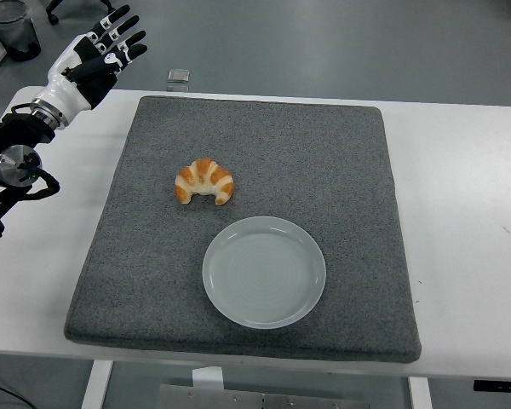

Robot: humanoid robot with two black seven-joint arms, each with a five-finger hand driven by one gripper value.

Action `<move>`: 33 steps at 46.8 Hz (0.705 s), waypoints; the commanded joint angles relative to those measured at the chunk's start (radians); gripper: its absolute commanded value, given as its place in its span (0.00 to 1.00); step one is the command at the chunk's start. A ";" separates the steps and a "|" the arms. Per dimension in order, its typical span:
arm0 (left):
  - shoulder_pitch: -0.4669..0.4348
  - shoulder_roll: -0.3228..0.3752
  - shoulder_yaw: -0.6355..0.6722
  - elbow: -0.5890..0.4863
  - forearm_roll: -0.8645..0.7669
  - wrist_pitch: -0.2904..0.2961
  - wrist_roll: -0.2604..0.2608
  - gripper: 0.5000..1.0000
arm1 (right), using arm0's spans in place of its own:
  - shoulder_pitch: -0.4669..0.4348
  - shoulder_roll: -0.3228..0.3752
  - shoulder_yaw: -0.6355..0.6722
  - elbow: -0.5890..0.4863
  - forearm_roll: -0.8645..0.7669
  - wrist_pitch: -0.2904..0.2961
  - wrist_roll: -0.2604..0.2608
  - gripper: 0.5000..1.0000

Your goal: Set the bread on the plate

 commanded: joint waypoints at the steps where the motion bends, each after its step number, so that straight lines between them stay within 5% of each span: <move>1: 0.000 0.000 0.000 0.000 0.001 0.002 0.000 0.98 | 0.000 0.000 0.000 0.000 0.000 0.000 0.000 0.88; 21: -0.038 0.010 0.025 -0.032 0.018 0.046 0.012 0.95 | 0.000 0.000 0.000 0.000 0.000 0.000 0.000 0.88; 29: -0.125 0.062 0.132 -0.140 0.018 0.147 0.139 0.84 | 0.000 0.000 0.000 0.000 0.000 0.000 0.000 0.88; 33: -0.182 0.083 0.215 -0.196 0.018 0.195 0.156 0.81 | 0.000 0.000 0.000 0.000 0.000 0.000 0.000 0.88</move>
